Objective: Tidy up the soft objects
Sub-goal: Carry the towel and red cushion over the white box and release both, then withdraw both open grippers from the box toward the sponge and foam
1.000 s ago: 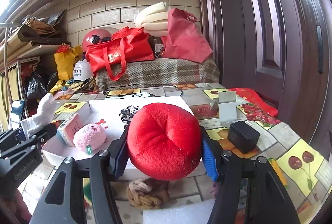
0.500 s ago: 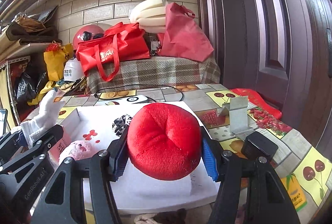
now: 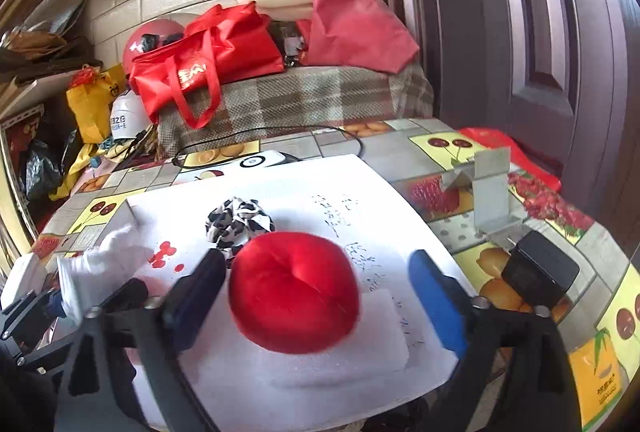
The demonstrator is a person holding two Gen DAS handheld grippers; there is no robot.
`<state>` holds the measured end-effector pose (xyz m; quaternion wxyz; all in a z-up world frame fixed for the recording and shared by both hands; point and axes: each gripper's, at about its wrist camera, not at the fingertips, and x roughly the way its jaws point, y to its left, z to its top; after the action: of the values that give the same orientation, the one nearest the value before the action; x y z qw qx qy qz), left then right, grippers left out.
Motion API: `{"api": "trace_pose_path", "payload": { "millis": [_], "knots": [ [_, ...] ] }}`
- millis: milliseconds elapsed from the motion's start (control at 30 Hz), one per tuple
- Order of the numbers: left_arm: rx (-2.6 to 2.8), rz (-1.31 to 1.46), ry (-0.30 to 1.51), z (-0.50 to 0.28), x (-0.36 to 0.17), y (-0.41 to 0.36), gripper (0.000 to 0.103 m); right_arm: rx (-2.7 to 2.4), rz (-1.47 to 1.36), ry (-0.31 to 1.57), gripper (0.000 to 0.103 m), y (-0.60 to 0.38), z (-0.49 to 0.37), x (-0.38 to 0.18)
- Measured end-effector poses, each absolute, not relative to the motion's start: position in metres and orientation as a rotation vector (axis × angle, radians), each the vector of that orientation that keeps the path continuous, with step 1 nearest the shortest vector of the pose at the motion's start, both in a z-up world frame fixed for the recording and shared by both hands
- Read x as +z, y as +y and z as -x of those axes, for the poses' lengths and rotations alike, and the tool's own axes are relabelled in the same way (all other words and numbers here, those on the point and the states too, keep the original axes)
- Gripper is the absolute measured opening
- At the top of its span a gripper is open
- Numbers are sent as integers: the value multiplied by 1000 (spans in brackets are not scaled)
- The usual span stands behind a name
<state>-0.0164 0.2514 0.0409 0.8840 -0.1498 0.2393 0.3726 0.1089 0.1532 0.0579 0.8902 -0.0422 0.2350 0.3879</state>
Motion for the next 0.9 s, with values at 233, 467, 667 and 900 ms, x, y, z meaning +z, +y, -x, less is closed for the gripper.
{"api": "trace_pose_path", "payload": {
  "millis": [233, 467, 667, 900],
  "knots": [
    [805, 205, 454, 17, 48, 232, 103, 810, 46, 445, 103, 145, -106, 61],
    [816, 165, 387, 26, 54, 223, 103, 813, 12, 385, 103, 137, -100, 66],
    [840, 103, 299, 39, 60, 206, 103, 815, -36, 315, 103, 122, -92, 70],
    [857, 166, 249, 66, 61, 201, 103, 790, -78, 339, 103, 99, -92, 70]
  ]
}}
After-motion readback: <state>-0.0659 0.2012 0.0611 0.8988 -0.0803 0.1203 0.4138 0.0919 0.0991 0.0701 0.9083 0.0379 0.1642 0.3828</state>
